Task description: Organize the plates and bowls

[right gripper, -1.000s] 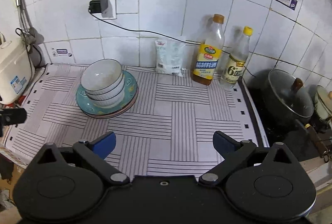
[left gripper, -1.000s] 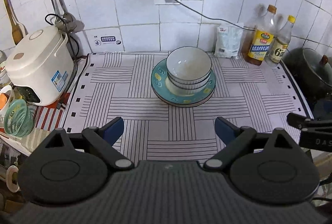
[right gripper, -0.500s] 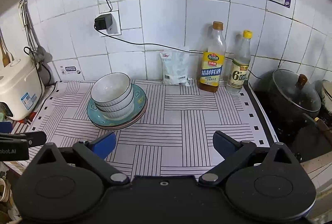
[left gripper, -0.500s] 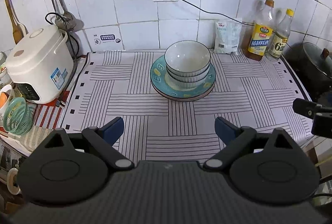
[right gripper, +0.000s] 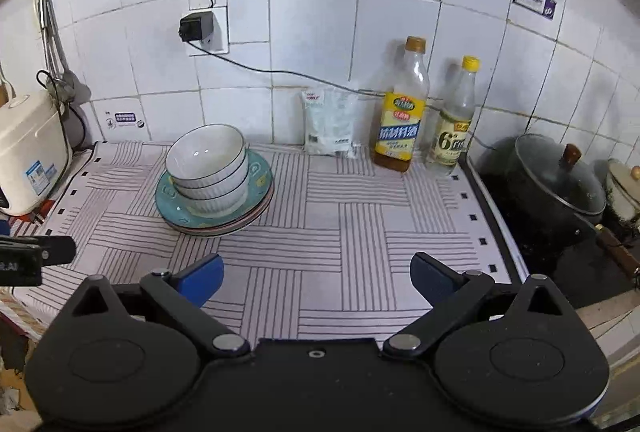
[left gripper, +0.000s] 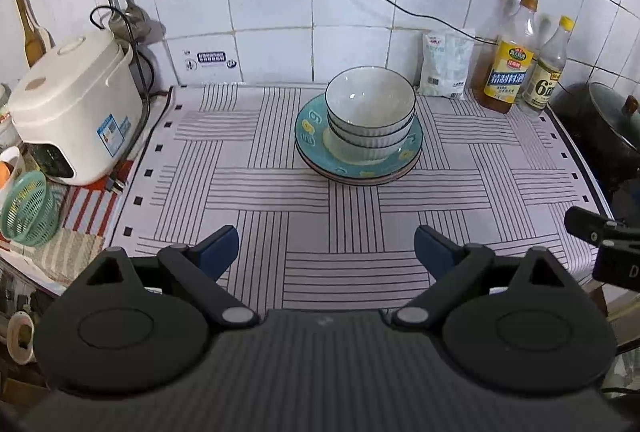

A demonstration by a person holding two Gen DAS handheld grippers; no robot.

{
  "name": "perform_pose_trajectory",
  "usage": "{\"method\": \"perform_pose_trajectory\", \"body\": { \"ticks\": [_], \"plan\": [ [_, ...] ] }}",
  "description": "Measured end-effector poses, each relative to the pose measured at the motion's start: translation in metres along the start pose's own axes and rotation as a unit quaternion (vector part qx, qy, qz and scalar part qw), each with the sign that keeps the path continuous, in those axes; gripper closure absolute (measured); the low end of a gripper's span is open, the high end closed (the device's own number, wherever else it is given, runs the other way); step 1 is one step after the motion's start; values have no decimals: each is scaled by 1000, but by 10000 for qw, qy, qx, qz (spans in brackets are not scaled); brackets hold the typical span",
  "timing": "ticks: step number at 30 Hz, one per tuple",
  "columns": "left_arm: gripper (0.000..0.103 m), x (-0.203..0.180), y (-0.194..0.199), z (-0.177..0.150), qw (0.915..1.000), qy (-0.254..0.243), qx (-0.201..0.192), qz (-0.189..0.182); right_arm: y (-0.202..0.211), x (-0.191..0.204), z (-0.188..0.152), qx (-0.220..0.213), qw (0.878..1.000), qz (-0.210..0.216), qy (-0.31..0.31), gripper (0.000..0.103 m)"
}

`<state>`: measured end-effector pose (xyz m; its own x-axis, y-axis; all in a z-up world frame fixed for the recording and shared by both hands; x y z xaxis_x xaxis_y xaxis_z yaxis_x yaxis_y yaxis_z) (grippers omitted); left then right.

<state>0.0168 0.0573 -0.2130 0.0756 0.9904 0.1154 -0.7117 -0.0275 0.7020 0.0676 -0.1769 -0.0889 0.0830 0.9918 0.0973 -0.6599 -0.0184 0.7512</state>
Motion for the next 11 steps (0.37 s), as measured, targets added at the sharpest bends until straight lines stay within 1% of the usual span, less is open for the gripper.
{"method": "perform_pose_trajectory", "body": {
  "ticks": [11],
  "plan": [
    [5, -1, -6, 7, 10000, 17, -12, -32, -10, 1, -1, 153, 9998, 3, -111, 2]
  ]
}}
Point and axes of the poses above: each gripper's, at about its wrist camera, not at the fingertips, and y roughly against the way its jaws point, x to its left, z to its top, the point moved 10 cm from there along -y, roughly the way its jaws point, and after that the axes turned 11 degrees about z, right-handed, at the moved point
